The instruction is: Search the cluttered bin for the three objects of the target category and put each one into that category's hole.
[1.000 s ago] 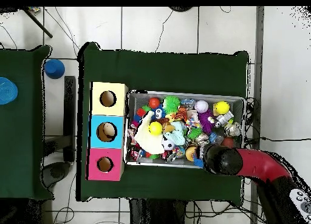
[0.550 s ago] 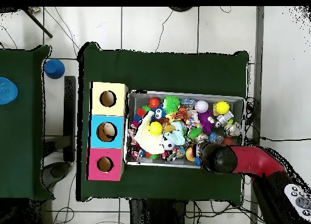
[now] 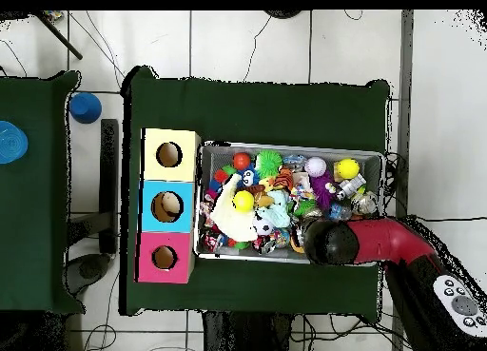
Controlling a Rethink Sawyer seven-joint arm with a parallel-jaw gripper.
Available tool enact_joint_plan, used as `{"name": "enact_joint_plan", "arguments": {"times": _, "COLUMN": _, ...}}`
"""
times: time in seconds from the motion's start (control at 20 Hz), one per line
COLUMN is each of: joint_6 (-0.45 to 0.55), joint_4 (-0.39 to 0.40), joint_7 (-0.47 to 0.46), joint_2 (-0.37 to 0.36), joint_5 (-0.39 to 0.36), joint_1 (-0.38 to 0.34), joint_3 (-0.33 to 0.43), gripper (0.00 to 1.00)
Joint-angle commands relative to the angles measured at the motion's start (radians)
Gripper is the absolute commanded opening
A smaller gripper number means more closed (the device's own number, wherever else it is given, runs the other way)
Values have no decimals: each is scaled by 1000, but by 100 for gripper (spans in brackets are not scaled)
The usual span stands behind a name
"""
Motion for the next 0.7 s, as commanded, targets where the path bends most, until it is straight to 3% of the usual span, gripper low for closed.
{"name": "enact_joint_plan", "arguments": {"times": 0.05, "joint_6": 113, "joint_4": -43, "joint_7": -437, "joint_2": 28, "joint_5": -84, "joint_1": -3, "joint_3": 147, "gripper": 100}}
{"name": "enact_joint_plan", "arguments": {"times": 0.7, "joint_6": 162, "joint_4": -63, "joint_7": -584, "joint_2": 45, "joint_5": -88, "joint_1": -66, "joint_3": 205, "gripper": 100}}
